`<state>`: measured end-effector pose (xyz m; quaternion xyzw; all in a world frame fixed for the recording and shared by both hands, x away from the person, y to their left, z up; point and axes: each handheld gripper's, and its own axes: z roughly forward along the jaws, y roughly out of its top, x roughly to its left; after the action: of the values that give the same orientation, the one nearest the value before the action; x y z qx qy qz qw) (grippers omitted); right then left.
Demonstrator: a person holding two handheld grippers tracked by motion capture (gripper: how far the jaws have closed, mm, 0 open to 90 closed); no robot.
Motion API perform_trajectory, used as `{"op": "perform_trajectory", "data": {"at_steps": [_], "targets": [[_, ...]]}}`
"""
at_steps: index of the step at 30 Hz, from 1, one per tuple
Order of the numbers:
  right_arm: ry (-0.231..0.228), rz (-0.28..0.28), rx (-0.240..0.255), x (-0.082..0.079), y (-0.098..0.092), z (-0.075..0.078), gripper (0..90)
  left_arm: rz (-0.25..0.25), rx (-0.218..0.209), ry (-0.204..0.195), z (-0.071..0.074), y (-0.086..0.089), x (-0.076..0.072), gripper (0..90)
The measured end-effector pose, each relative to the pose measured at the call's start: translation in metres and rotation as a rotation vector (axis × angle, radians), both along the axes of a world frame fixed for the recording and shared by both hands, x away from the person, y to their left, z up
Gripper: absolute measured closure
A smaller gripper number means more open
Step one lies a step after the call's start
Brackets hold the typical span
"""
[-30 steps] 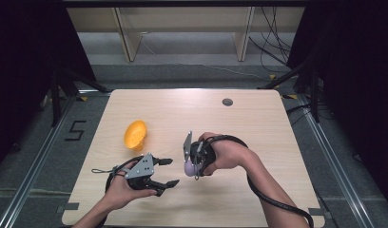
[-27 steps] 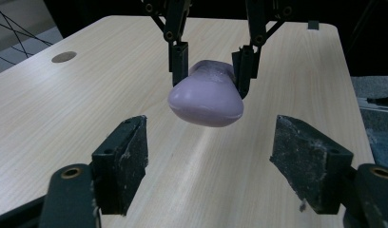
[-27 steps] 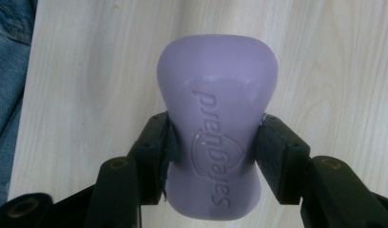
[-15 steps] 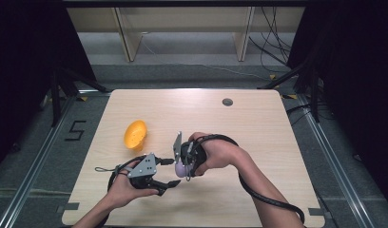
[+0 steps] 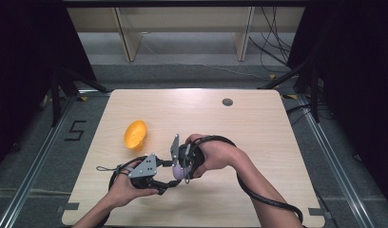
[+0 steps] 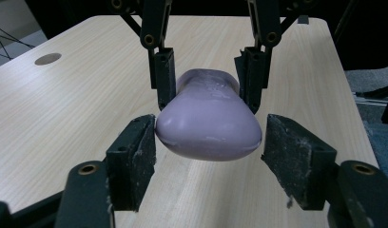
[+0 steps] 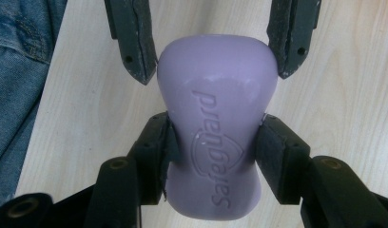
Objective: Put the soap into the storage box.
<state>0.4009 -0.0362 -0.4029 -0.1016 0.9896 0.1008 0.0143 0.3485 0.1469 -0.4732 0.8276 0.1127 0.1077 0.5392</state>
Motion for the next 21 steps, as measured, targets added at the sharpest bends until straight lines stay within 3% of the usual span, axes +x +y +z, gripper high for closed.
{"op": "perform_trajectory", "data": {"at_steps": [2, 3, 4, 8, 10, 13, 16, 17, 21], "targets": [[0.004, 0.0, 0.0, -0.0008, 0.0002, 0.0, 49.9, -0.009, 0.009, -0.022, 0.0003, 0.0, 0.0007, 35.4], [0.005, 0.029, 0.008, 0.0006, 0.0009, -0.0008, 49.9, -0.002, 0.002, -0.006, -0.0002, -0.0003, -0.0007, 35.9], [0.029, 0.001, 0.028, -0.0015, 0.0002, -0.0032, 49.9, -0.005, 0.003, -0.008, -0.0001, -0.0005, -0.0007, 36.1], [0.037, -0.011, 0.017, -0.0033, 0.0001, -0.0029, 49.9, -0.007, 0.001, 0.001, -0.0012, -0.001, -0.0013, 37.1], [0.03, 0.027, 0.043, -0.0016, 0.0013, -0.0044, 49.9, -0.022, 0.026, -0.019, -0.0004, 0.0003, 0.0006, 37.8], [0.042, -0.001, 0.013, -0.0042, 0.0007, -0.0035, 49.9, -0.021, 0.025, -0.012, -0.0012, -0.0002, -0.0004, 38.2], [0.033, 0.034, 0.033, -0.0032, 0.0018, -0.0051, 49.9, -0.022, 0.029, -0.016, -0.0018, -0.0003, -0.0004, 38.3], [0.039, 0.013, 0.019, -0.0044, 0.001, -0.005, 49.9, -0.024, 0.024, -0.012, -0.0022, -0.0006, -0.0005, 38.3], [0.032, 0.042, 0.031, -0.0035, 0.0016, -0.0058, 49.9, -0.026, 0.02, -0.006, -0.0027, -0.0012, -0.0008, 38.3]]}}
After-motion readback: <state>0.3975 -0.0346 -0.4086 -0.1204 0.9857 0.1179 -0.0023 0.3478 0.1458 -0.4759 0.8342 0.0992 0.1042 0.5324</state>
